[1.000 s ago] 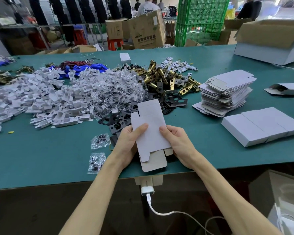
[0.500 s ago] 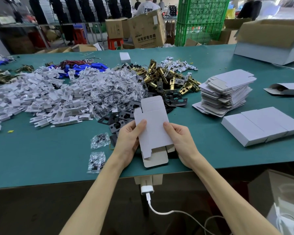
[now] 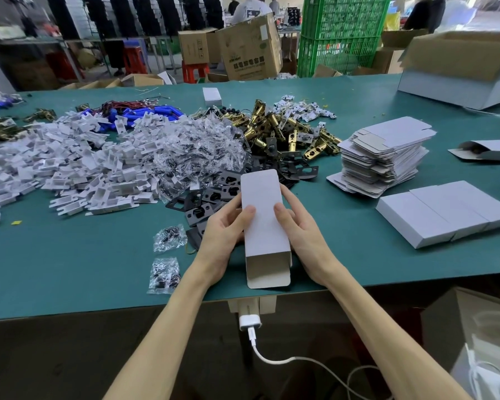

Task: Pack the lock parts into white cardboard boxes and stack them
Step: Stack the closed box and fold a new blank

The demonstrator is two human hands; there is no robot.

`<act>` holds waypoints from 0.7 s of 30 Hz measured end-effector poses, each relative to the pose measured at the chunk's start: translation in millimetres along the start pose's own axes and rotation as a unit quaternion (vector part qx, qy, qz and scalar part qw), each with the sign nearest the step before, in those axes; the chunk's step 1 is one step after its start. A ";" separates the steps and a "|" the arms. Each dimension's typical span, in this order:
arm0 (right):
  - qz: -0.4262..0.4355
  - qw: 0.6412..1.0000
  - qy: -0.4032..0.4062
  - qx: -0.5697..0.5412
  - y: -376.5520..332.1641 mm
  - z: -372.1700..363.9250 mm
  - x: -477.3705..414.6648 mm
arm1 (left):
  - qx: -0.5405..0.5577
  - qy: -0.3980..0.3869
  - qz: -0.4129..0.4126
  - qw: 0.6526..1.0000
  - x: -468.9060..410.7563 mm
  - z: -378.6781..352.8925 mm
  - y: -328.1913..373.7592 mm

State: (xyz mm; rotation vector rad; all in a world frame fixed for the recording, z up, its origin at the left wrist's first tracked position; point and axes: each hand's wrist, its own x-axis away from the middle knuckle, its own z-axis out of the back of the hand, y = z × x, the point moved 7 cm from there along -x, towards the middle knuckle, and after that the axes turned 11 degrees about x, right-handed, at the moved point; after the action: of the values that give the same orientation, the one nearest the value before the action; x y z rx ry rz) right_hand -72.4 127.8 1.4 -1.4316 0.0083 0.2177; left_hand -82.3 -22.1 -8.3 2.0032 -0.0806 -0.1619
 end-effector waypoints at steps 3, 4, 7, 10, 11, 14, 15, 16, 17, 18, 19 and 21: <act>-0.003 1.000 0.008 0.009 1.1 1.3 -0.3 | 0.001 0.002 0.003 1.000 0.5 1.2 -1.2; -0.004 1.000 0.011 0.000 1.3 2.2 0.0 | -0.002 0.001 0.005 1.000 0.6 1.0 -1.7; -0.007 1.000 0.011 -0.014 0.6 3.1 0.8 | -0.004 0.003 0.002 1.000 0.1 1.3 -1.8; -0.015 1.000 0.010 -0.008 2.0 3.1 0.8 | 0.003 0.005 0.002 1.000 -0.7 3.0 -2.9; -0.018 1.000 0.010 -0.009 2.4 3.2 0.9 | 0.001 0.007 0.002 1.000 -0.8 3.7 -3.5; -0.027 1.000 0.010 -0.013 3.2 3.4 1.8 | -0.015 0.021 0.006 1.000 -0.8 6.7 -5.5; -0.030 0.999 0.010 -0.016 3.7 3.3 2.0 | -0.022 0.024 0.008 0.999 -0.8 7.9 -6.4; -0.035 0.999 0.011 -0.018 4.6 3.0 2.3 | -0.027 0.028 0.010 0.999 -0.9 8.8 -7.3; -0.040 0.999 0.012 -0.020 5.8 2.8 2.2 | -0.030 0.032 0.013 0.999 -0.9 9.9 -7.9; -0.045 0.999 0.013 -0.021 7.1 2.8 2.3 | -0.031 0.038 0.013 0.999 -0.6 10.9 -7.8; -0.047 0.999 0.014 -0.020 8.2 2.6 2.0 | -0.033 0.044 0.013 0.998 -0.4 11.6 -7.2; -0.049 0.998 0.016 -0.019 9.5 2.7 1.6 | -0.038 0.050 0.012 0.998 -0.1 11.8 -6.5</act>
State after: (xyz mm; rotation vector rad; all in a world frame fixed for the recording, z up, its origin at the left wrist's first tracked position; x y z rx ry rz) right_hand -72.6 131.9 -7.7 -1.4686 -0.0409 0.1152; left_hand -84.2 -29.9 -19.1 1.9313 -0.0350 -0.0490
